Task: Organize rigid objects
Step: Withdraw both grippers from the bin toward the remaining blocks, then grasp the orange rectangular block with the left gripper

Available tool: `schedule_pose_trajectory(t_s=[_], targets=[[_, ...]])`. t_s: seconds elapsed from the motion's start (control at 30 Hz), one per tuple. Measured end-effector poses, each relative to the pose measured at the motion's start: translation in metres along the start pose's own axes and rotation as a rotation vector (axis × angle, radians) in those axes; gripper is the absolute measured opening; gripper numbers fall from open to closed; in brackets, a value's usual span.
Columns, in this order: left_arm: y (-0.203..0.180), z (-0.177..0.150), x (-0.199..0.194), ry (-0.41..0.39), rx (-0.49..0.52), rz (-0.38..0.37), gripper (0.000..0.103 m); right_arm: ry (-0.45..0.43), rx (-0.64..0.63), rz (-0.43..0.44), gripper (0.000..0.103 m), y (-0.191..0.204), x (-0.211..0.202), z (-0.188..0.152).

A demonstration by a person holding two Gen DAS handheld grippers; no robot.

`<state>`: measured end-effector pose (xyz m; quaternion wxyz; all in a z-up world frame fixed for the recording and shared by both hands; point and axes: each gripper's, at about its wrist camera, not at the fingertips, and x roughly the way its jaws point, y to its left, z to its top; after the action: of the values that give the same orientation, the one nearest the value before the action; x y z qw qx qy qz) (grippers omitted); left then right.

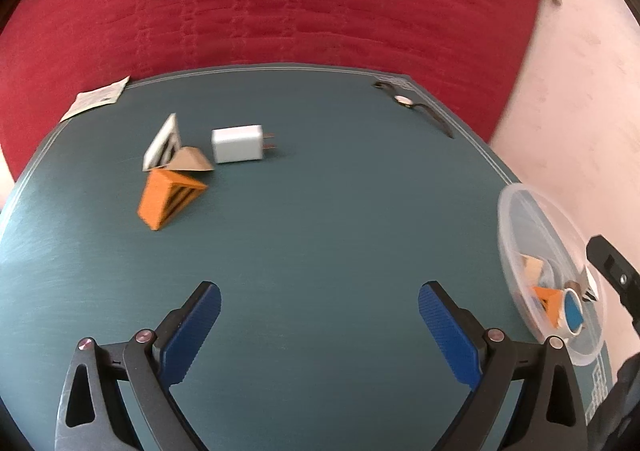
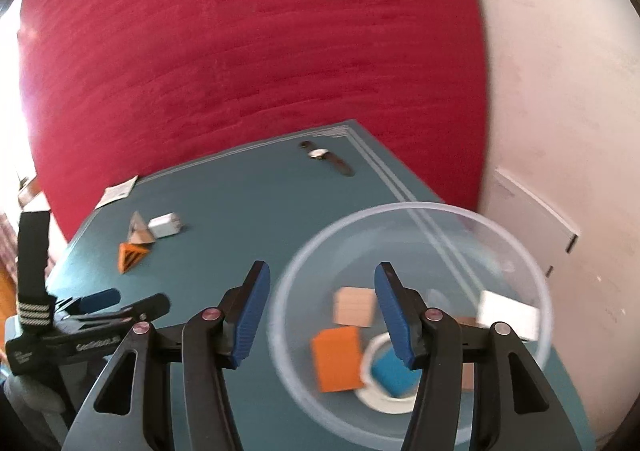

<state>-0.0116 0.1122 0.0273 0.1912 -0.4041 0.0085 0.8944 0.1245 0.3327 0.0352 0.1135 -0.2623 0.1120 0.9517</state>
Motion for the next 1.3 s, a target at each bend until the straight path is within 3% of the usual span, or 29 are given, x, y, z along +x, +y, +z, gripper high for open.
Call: schedule_pose_trajectory(t_s=[0.47,0.73,1.07,1.3], targets=[[0.065,0.013,-0.003,-0.034,-0.088,0.115,0.101,0.088,-0.107,0.144,0.057,0.069,0.020,-0.021],[0.097,0.025,0.004,-0.040,-0.108,0.206,0.101,0.133,-0.118,0.177,0.057,0.081,0.033,-0.029],[0.106,0.041,0.035,-0.023,-0.058,0.261,0.101,0.210,-0.140,0.208,0.057,0.094,0.052,-0.046],[0.106,0.049,0.046,-0.002,-0.051,0.249,0.101,0.241,-0.151,0.213,0.057,0.098,0.060,-0.054]])
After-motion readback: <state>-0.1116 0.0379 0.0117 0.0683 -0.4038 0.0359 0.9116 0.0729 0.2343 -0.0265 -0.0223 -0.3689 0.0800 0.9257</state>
